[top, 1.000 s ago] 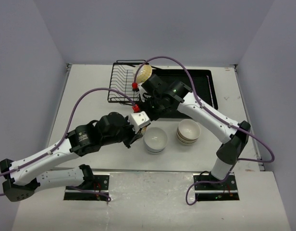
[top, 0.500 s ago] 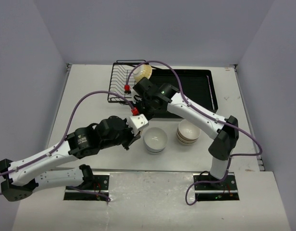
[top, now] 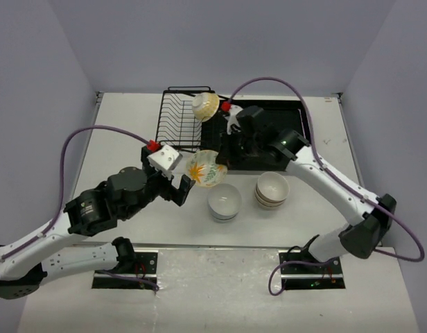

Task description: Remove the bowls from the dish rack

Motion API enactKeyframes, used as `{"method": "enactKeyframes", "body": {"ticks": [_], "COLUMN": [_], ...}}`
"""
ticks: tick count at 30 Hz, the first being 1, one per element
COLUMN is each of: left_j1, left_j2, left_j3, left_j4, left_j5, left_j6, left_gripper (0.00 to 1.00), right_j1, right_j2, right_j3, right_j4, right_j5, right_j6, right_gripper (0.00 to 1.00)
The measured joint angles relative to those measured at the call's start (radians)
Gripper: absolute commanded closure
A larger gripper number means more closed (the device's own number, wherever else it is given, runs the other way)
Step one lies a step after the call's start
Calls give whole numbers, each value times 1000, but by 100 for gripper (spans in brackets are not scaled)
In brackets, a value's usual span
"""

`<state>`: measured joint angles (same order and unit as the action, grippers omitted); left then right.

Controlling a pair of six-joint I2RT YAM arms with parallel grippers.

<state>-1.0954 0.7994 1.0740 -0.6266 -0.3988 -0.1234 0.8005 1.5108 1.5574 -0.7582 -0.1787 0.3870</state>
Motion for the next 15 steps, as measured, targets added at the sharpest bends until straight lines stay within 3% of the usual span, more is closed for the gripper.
{"method": "enactKeyframes", "body": {"ticks": [4, 10, 15], "left_j1": [0, 0, 2], "left_j2": [-69, -134, -121], "left_j3": [18, 44, 40], "left_j4": [11, -3, -54], "left_j5": [-138, -347, -442], "left_j6": [-64, -188, -275], "left_gripper": [0, 0, 0], "right_j1": [-190, -714, -993], "right_j2": [-204, -654, -866], "right_j3": [-194, -562, -763], "right_j4": [79, 126, 149], "right_j5": [44, 206, 307], "right_j6": [39, 100, 150], "right_gripper": [100, 100, 100]}}
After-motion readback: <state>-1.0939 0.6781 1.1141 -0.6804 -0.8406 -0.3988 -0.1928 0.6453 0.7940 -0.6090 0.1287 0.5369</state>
